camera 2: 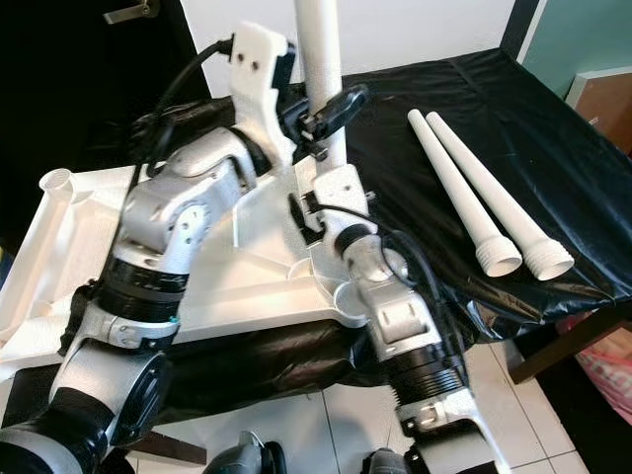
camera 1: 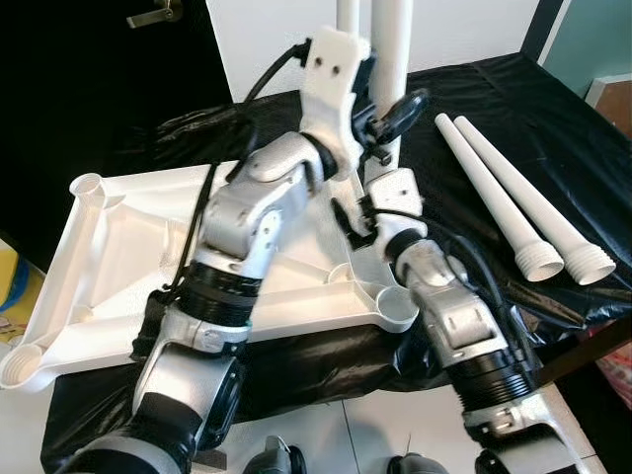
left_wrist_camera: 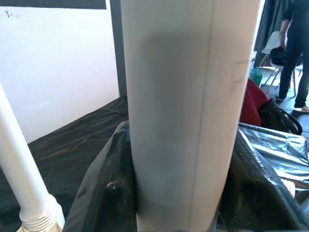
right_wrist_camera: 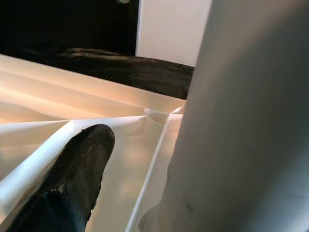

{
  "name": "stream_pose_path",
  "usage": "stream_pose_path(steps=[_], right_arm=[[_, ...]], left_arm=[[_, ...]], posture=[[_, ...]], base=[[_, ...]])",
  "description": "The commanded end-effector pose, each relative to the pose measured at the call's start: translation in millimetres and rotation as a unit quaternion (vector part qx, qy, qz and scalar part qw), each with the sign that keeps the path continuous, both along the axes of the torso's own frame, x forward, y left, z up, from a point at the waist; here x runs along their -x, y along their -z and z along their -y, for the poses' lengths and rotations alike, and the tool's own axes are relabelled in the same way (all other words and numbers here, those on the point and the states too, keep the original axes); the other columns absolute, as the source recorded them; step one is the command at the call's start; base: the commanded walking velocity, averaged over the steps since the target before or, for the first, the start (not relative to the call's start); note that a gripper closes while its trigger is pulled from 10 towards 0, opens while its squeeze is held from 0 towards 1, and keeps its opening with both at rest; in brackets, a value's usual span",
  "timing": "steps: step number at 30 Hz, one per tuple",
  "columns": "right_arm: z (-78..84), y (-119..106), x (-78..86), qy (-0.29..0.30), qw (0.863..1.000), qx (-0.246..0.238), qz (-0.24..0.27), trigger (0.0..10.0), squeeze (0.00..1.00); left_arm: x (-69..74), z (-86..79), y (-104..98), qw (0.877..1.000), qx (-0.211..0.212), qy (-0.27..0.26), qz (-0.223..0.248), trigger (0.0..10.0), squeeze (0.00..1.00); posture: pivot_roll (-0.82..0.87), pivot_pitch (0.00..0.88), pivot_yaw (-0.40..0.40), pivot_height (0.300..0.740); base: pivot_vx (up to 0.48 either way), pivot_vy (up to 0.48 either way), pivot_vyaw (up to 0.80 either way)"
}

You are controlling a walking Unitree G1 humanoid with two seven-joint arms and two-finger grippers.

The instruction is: Building children table

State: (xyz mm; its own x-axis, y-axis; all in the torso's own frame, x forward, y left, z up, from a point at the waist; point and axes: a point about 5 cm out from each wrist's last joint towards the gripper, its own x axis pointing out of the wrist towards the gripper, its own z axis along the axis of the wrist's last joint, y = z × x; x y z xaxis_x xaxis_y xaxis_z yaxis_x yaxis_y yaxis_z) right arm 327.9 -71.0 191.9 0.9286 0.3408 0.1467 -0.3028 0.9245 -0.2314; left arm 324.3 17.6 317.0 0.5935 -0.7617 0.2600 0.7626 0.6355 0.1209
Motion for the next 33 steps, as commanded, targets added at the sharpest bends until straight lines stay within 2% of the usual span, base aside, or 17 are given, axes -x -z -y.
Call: stream_pose_path(steps=[1, 7, 9, 18, 19, 20, 22, 23, 26, 27, 29, 30, 32, 33], right_arm=[[-4.2, 1, 1.2, 0.006, 1.0, -0.002, 0.006, 10.0, 0.0], [-2.1, -1, 0.6, 0.03, 0.999, -0.017, 0.013, 10.0, 0.0], [3.4, -4, 0.2, 0.049, 0.998, -0.027, 0.022, 10.0, 0.0], [7.6, -2, -1.2, 0.063, 0.997, -0.031, 0.02, 10.0, 0.0], [8.4, -1, -2.6, 0.065, 0.997, -0.031, 0.018, 7.3, 0.0], [8.7, 0, -4.1, 0.067, 0.997, -0.03, 0.017, 8.0, 0.0], [8.7, 0, -4.1, 0.067, 0.997, -0.03, 0.017, 8.0, 0.0], [8.8, 0, -5.5, 0.067, 0.997, -0.029, 0.018, 7.3, 0.0], [8.6, -1, -6.9, 0.066, 0.997, -0.026, 0.021, 7.5, 0.0], [7.6, -1, -8.6, 0.064, 0.997, -0.025, 0.021, 6.8, 0.0], [7.6, -1, -8.6, 0.064, 0.997, -0.025, 0.021, 6.8, 0.0], [6.4, -2, -9.7, 0.06, 0.998, -0.025, 0.022, 4.7, 0.0], [6.4, -2, -9.7, 0.06, 0.998, -0.025, 0.022, 4.7, 0.0], [5.2, -2, -10.9, 0.058, 0.998, -0.023, 0.023, 3.0, 0.0]], left_arm=[[-2.6, -0.3, -5, 0.999, 0.013, -0.033, 0.011, 10.0, 0.0], [-3.8, 2.9, -6, 0.999, 0.012, -0.036, 0.016, 10.0, 0.0], [-4.9, 4.1, -5, 0.999, 0.011, -0.036, 0.018, 10.0, 0.0], [-5.8, 4.6, -6, 0.999, 0.015, -0.037, 0.018, 10.0, 0.0], [-5.6, 4.5, -7, 0.999, 0.017, -0.038, 0.02, 10.0, 0.0], [-5.5, 4.6, -8, 0.999, 0.018, -0.038, 0.021, 10.0, 0.0], [-5.5, 4.6, -8, 0.999, 0.018, -0.038, 0.021, 10.0, 0.0], [-5.3, 5.0, -9, 0.999, 0.018, -0.037, 0.022, 10.0, 0.0], [-4.9, 5.7, -9, 0.999, 0.019, -0.036, 0.023, 10.0, 0.0], [-4.4, 6.5, -10, 0.999, 0.02, -0.034, 0.022, 10.0, 0.0], [-4.4, 6.5, -10, 0.999, 0.02, -0.034, 0.022, 10.0, 0.0], [-3.8, 7.3, -10, 0.999, 0.022, -0.032, 0.023, 10.0, 0.0], [-3.8, 7.3, -10, 0.999, 0.022, -0.032, 0.023, 10.0, 0.0], [-2.9, 8.4, -11, 0.999, 0.023, -0.029, 0.024, 10.0, 0.0]], posture=[[-0.06, 0.091, 0.081, 0.74], [-0.07, 0.092, 0.08, 0.74], [-0.07, 0.088, 0.078, 0.74], [-0.07, 0.083, 0.074, 0.74], [-0.06, 0.081, 0.074, 0.74], [-0.06, 0.08, 0.075, 0.74], [-0.06, 0.08, 0.075, 0.74], [-0.06, 0.08, 0.075, 0.74], [-0.06, 0.08, 0.074, 0.74], [-0.06, 0.081, 0.075, 0.74], [-0.06, 0.081, 0.075, 0.74], [-0.06, 0.081, 0.072, 0.74], [-0.06, 0.081, 0.072, 0.74], [-0.06, 0.081, 0.073, 0.74]], base=[[0.0, 0.0, 0.0], [0.0, 0.0, 0.0], [0.0, 0.0, 0.0], [0.0, 0.0, 0.0], [0.0, 0.0, 0.0], [0.0, 0.0, 0.0], [0.0, 0.0, 0.0], [0.0, 0.0, 0.0], [0.0, 0.0, 0.0], [0.0, 0.0, 0.0], [0.0, 0.0, 0.0], [0.0, 0.0, 0.0], [0.0, 0.0, 0.0], [0.0, 0.0, 0.0]])
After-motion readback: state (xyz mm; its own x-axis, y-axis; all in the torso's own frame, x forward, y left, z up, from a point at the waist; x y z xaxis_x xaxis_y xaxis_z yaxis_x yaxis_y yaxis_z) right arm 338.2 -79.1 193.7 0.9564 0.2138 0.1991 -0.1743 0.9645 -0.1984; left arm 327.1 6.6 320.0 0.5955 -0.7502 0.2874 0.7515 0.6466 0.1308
